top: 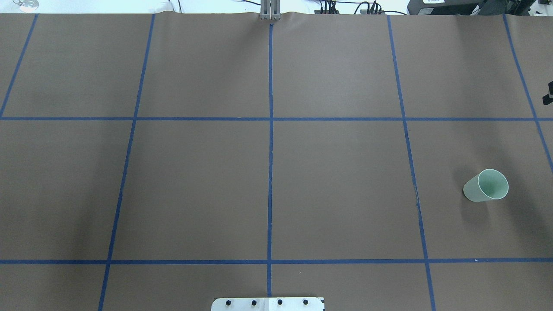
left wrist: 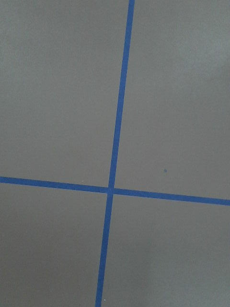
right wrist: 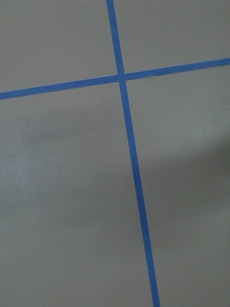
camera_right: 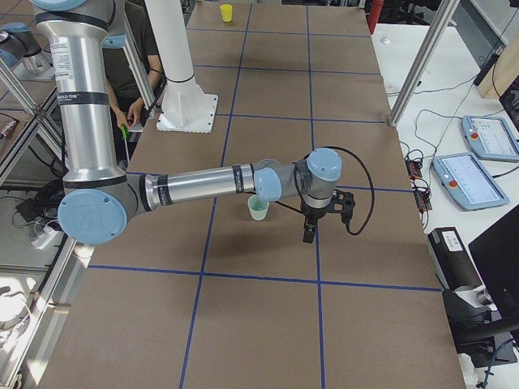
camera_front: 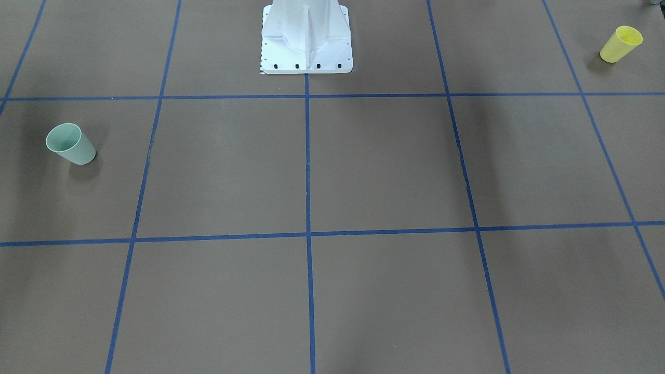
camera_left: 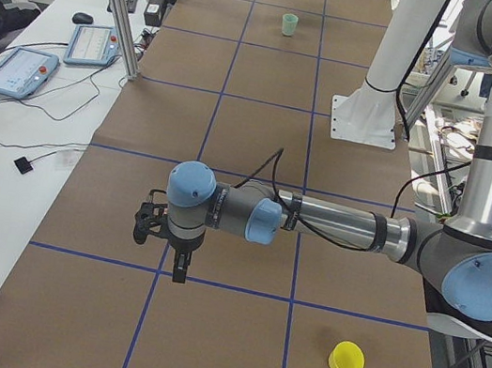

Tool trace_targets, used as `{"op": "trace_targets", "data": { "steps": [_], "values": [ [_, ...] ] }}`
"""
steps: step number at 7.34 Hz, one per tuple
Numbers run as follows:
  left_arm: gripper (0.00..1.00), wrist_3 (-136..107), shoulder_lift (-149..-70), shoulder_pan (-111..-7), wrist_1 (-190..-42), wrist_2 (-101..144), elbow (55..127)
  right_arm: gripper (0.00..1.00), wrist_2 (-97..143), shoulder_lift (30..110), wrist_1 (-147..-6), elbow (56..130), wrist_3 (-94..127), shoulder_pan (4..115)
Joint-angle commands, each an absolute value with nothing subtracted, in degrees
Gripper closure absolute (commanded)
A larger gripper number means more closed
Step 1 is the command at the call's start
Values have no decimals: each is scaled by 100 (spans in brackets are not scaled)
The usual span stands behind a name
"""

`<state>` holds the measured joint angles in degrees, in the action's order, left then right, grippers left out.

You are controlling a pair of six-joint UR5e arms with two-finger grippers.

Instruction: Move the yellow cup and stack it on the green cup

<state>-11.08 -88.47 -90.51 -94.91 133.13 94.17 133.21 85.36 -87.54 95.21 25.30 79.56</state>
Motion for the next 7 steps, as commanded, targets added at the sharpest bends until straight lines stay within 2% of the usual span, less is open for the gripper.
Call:
{"op": "trace_targets", "data": {
  "steps": [1,5,7],
  "values": [
    [0,-1125,-8807,-9009,-9554,13315,9413,0,13324,8525,-8754,9510,2540,7954],
    [0,-1134,-8360,-8991,-10429,13333,9509,0,13333,8552,-8754,9501,2540,7945],
    [0,-2540,-8095,-8843,-10808,13675,9571,0,13342,8552,-8763,9492,2540,7945]
  ]
}}
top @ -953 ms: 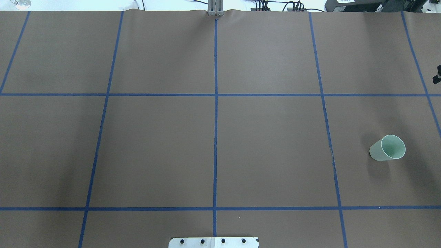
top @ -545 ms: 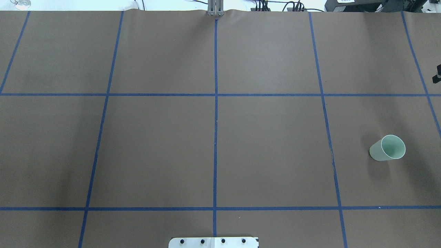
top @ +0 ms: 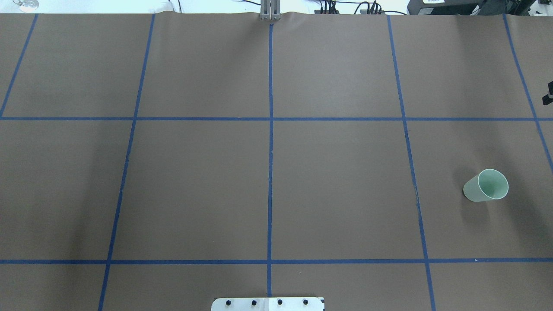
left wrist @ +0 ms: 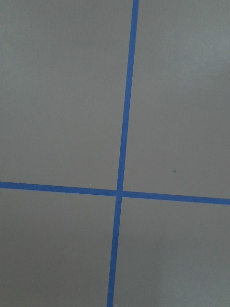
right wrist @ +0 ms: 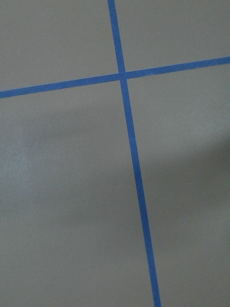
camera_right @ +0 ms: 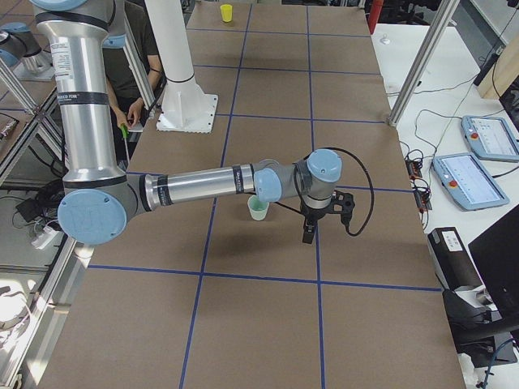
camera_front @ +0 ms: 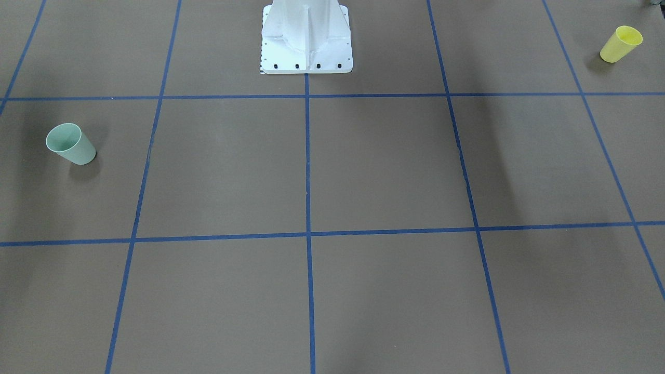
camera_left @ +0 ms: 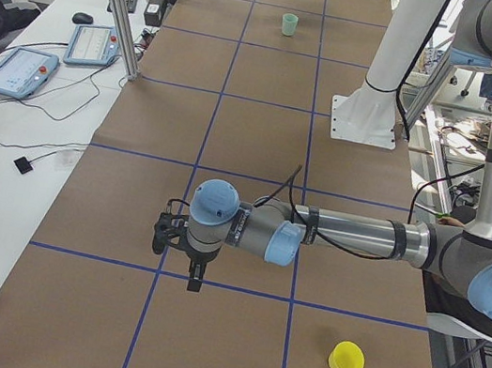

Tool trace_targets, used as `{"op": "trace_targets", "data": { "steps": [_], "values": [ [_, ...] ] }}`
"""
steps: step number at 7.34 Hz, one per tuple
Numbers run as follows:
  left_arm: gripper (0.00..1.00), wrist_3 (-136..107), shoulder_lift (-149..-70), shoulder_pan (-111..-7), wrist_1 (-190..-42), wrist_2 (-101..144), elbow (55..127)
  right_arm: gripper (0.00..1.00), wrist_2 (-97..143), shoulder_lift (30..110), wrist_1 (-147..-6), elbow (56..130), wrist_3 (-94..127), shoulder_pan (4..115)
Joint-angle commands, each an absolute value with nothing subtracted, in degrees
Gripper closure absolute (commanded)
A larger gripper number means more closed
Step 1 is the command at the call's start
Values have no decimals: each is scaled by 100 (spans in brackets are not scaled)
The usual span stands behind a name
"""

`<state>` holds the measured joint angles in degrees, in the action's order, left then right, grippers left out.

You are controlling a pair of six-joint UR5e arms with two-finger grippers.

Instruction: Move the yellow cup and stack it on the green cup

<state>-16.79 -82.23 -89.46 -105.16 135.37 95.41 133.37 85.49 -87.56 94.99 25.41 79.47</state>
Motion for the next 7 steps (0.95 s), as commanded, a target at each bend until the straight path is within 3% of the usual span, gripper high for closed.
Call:
{"op": "trace_targets", "data": {
  "steps": [1,5,7],
  "values": [
    [0,-3297,-7947,-8633,-11124,13676,9571,0,13350,8552,-8763,9483,2540,7945],
    [0,-8012,-7647,-6984,-12365,12417,9632,0,13368,8543,-8754,9510,2540,7919],
    [0,-8962,-6860,-6505,-12454,11447,10236,0,13386,8560,-8510,9501,2531,7806]
  ]
}}
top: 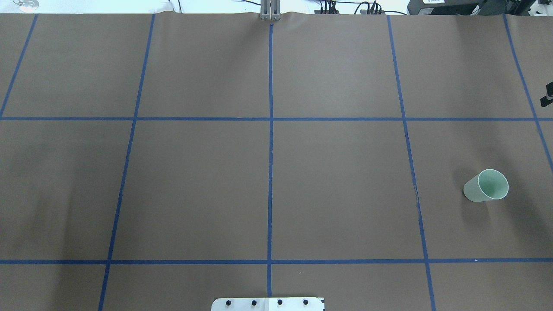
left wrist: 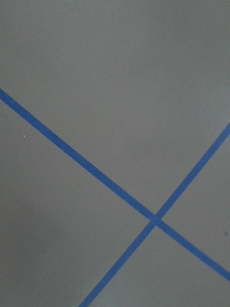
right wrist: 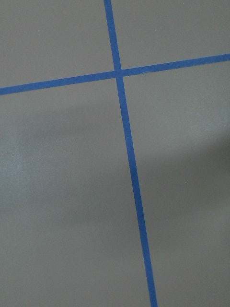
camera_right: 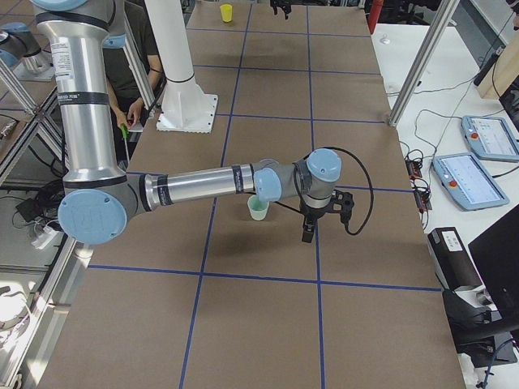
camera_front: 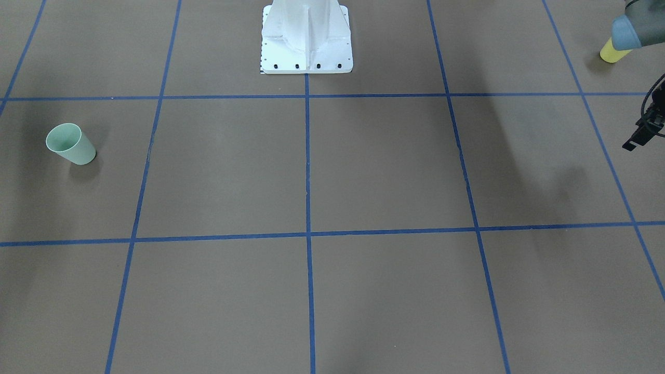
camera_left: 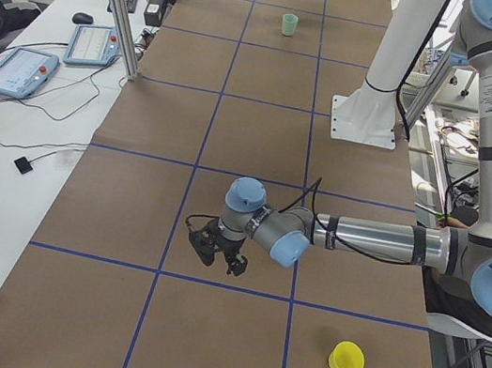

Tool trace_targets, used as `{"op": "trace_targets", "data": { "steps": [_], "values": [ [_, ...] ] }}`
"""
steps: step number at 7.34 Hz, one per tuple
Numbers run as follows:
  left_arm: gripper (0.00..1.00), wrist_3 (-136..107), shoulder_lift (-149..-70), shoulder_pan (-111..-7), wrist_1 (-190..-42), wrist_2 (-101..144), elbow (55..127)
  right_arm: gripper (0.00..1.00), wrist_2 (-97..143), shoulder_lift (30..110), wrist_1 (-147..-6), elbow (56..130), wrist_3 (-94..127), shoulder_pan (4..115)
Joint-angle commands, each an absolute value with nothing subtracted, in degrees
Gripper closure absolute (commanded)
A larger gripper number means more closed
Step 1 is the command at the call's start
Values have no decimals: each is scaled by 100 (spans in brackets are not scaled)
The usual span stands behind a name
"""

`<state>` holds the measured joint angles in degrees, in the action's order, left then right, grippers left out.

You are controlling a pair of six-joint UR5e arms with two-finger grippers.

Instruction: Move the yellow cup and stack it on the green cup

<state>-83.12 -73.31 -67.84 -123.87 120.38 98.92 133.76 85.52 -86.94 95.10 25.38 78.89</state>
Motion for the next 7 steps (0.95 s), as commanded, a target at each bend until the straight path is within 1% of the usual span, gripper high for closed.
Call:
{"op": "trace_targets", "data": {
  "steps": [1,2,3,4,5,6,7],
  "values": [
    [0,-9617,-6716,-6391,-12445,11078,10265,0,13386,8578,-8351,9457,2540,7726],
    [0,-10337,-6689,-5868,-12367,10570,10266,0,13386,8578,-8332,9457,2540,7552],
    [0,-11093,-6454,-5192,-12262,9999,10283,0,13368,8569,-8289,9448,2540,7419],
    [1,-11710,-6312,-4664,-11756,9410,10274,0,13368,8569,-8288,9448,2540,7357],
    [1,-12125,-6380,-4510,-10750,9178,10292,0,13351,8569,-8271,9457,2531,7322],
    [1,-12808,-6363,-4309,-10236,9037,10510,0,13351,8569,-8253,9457,2531,7286],
    [1,-13397,-6398,-3941,-9404,9053,10590,0,13324,8552,-8253,9448,2523,7147]
  ]
}}
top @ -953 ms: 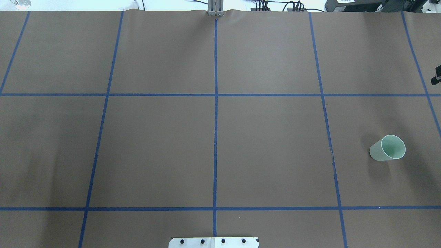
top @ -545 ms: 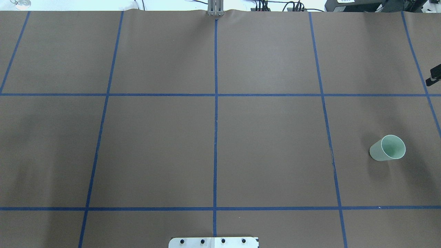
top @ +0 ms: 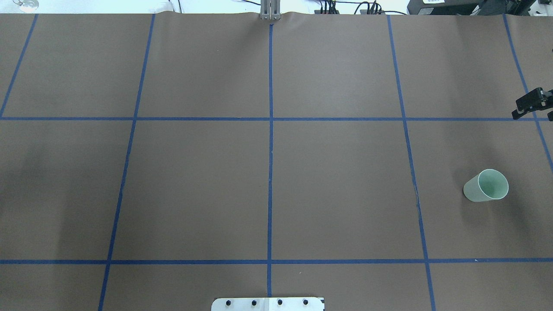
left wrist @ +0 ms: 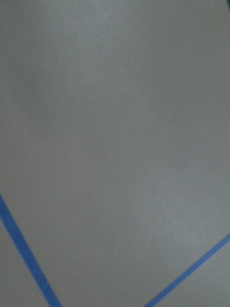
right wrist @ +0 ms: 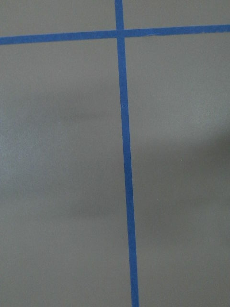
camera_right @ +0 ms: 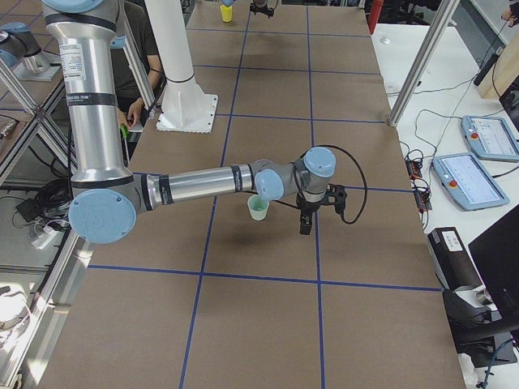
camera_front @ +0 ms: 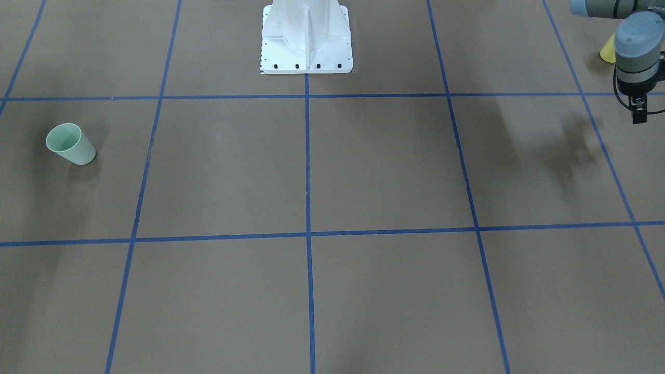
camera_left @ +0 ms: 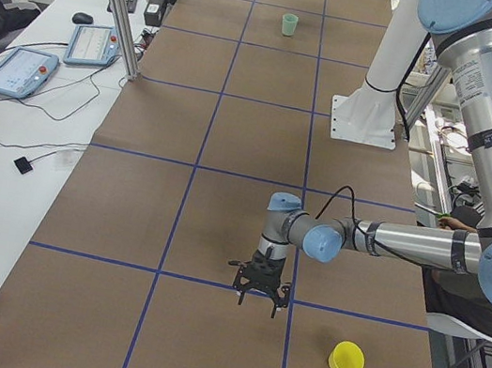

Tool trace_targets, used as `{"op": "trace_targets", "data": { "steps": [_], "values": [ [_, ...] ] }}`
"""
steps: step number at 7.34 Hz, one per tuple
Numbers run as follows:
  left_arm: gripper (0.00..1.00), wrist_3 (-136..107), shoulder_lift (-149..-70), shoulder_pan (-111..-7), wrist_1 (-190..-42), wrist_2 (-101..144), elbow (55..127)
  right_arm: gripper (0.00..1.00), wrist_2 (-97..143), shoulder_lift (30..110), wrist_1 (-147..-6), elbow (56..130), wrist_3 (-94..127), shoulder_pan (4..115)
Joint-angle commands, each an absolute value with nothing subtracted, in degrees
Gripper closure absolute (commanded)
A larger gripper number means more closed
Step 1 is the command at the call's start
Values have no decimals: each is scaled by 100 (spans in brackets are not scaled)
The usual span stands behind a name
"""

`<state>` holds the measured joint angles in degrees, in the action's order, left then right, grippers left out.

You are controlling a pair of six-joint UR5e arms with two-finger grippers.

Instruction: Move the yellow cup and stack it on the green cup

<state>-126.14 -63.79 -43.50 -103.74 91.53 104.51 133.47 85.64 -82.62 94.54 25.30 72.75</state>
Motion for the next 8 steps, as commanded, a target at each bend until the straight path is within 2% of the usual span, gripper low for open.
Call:
{"op": "trace_targets", "data": {
  "steps": [1,4,8],
  "values": [
    [1,-13830,-6381,-3755,-8656,9105,10834,0,13342,8552,-8253,9466,2514,7128],
    [1,-15297,-6521,-3131,-7193,10062,11012,0,13307,8534,-8244,9501,2522,6874],
    [1,-16837,-6495,-2120,-7058,10300,10741,0,13149,8525,-8183,9536,2496,6838]
  ]
}}
